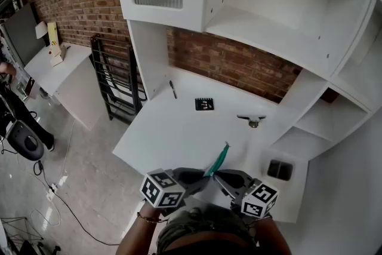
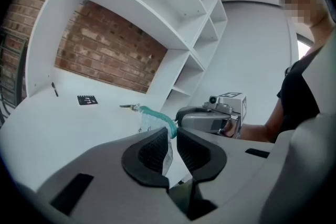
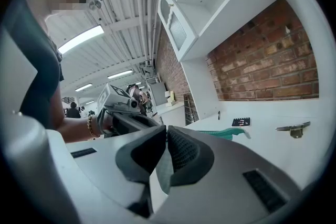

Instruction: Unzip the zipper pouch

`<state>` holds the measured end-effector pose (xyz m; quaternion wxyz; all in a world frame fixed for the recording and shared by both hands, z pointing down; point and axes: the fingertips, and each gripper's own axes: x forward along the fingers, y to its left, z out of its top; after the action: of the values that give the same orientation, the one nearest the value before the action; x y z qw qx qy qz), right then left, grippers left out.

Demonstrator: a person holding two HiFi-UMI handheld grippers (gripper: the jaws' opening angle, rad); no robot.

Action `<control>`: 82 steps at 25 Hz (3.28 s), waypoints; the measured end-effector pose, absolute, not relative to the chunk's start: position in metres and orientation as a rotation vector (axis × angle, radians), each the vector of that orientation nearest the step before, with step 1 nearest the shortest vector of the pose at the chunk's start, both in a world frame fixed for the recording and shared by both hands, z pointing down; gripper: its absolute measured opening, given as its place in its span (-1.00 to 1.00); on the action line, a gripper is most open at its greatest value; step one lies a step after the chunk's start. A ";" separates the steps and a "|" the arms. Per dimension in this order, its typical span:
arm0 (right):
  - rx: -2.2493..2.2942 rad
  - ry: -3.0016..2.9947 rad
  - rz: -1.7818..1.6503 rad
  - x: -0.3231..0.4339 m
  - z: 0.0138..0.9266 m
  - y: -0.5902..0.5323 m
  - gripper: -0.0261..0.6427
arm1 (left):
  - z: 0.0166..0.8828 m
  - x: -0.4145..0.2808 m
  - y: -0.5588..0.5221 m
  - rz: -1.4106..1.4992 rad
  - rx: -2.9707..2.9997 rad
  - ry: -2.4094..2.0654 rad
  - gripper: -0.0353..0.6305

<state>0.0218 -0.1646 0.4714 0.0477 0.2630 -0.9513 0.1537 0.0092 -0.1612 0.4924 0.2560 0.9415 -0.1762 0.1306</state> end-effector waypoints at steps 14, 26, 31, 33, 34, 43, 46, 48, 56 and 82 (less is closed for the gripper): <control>0.935 -2.827 0.346 0.032 0.466 -0.164 -0.90 | 0.489 0.016 -0.147 0.370 2.557 -0.389 -0.78; 0.978 -2.791 0.292 0.042 0.467 -0.167 -0.91 | 0.489 0.023 -0.136 0.398 2.591 -0.306 -0.85; 0.991 -2.784 0.290 0.048 0.468 -0.173 -0.91 | 0.489 0.023 -0.135 0.400 2.600 -0.294 -0.85; 1.002 -2.780 0.291 0.049 0.468 -0.175 -0.91 | 0.490 0.022 -0.134 0.404 2.600 -0.291 -0.85; 1.009 -2.776 0.290 0.050 0.468 -0.176 -0.90 | 0.490 0.021 -0.133 0.403 2.599 -0.289 -0.85; 1.022 -2.745 0.269 0.056 0.474 -0.177 -0.90 | 0.492 0.018 -0.127 0.402 2.592 -0.279 -0.85; 1.056 -2.729 0.274 0.062 0.474 -0.180 -0.91 | 0.491 0.017 -0.126 0.393 2.589 -0.275 -0.85; 1.072 -2.724 0.278 0.065 0.473 -0.183 -0.90 | 0.490 0.015 -0.126 0.387 2.585 -0.274 -0.85; 1.096 -2.702 0.262 0.074 0.476 -0.185 -0.90 | 0.491 0.006 -0.123 0.366 2.575 -0.279 -0.85; 1.197 -2.614 0.260 0.097 0.486 -0.195 -0.90 | 0.493 -0.022 -0.117 0.375 2.576 -0.239 -0.85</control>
<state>0.0972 -0.1955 0.4859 0.1269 0.4113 -0.8982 0.0892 -0.0225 -0.1173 0.4925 0.2606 0.9514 -0.0883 0.1385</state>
